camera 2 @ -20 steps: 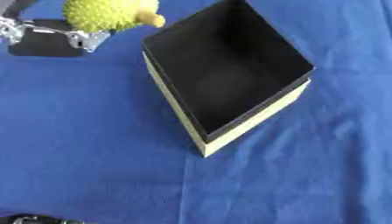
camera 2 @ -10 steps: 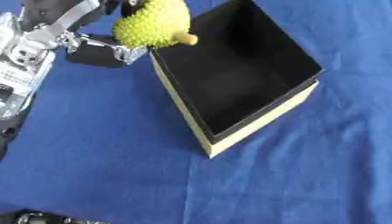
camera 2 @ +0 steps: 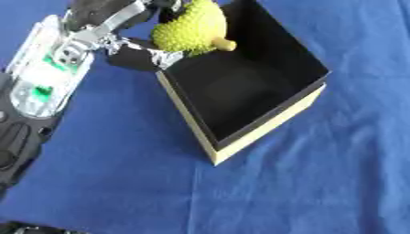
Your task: Pick up objects on the table and place them in the box.
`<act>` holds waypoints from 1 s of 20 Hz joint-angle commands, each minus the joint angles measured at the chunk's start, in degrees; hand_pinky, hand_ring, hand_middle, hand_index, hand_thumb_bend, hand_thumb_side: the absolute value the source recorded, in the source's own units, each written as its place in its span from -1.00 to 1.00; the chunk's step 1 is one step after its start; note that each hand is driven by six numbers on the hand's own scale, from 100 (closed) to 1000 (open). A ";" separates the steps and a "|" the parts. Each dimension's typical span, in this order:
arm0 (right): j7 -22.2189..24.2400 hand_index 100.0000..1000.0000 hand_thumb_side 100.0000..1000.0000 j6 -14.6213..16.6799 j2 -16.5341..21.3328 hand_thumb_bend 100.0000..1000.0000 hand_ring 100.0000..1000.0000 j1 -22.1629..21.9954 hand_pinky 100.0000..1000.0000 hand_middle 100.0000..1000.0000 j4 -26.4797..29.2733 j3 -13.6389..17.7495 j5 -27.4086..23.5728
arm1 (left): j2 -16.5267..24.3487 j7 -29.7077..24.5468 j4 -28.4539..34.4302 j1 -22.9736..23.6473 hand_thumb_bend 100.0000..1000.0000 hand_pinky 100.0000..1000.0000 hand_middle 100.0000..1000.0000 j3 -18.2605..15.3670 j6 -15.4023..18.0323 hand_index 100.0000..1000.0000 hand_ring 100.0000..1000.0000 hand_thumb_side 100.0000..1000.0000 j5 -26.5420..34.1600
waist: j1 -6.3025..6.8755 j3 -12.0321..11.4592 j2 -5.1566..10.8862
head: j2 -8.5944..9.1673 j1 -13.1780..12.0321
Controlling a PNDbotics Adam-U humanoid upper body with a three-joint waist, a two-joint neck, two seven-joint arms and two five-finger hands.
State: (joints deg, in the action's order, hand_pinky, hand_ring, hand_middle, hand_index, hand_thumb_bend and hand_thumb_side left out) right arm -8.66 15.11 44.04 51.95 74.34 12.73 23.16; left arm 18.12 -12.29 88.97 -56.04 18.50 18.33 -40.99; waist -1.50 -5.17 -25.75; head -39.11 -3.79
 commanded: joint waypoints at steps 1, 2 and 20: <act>-0.01 0.64 -0.69 -0.11 1.19 -1.00 0.53 1.14 0.60 0.14 1.16 0.76 -0.45 | -0.40 2.20 -0.50 -1.99 -1.00 -0.79 -0.44 -0.77 0.31 -0.37 -0.45 -1.00 -1.32 | 0.06 0.26 13.54 | 0.56 0.03; 0.03 0.64 -0.69 -0.11 1.16 -1.00 0.53 1.18 0.60 0.14 1.15 0.74 -0.43 | -0.40 2.93 -0.15 -2.19 -1.00 -0.77 -0.44 -0.90 0.37 -0.36 -0.45 -1.00 -1.70 | 0.09 0.30 13.50 | 0.50 0.06; 0.01 0.65 -0.64 -0.38 -0.78 -1.00 0.53 2.22 0.60 0.14 1.78 1.00 -1.44 | -4.19 -1.85 -7.02 -4.12 -0.96 -0.53 -0.30 1.36 4.15 -0.26 -0.33 -1.00 -4.44 | -0.81 2.23 13.06 | 1.22 -0.62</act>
State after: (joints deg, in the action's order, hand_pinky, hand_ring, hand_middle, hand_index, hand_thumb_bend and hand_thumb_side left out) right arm -8.57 14.98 42.01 53.39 75.06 13.03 22.05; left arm 14.05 -13.43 81.55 -59.38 19.68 21.97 -45.15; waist -1.55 -3.14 -25.75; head -38.61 -4.51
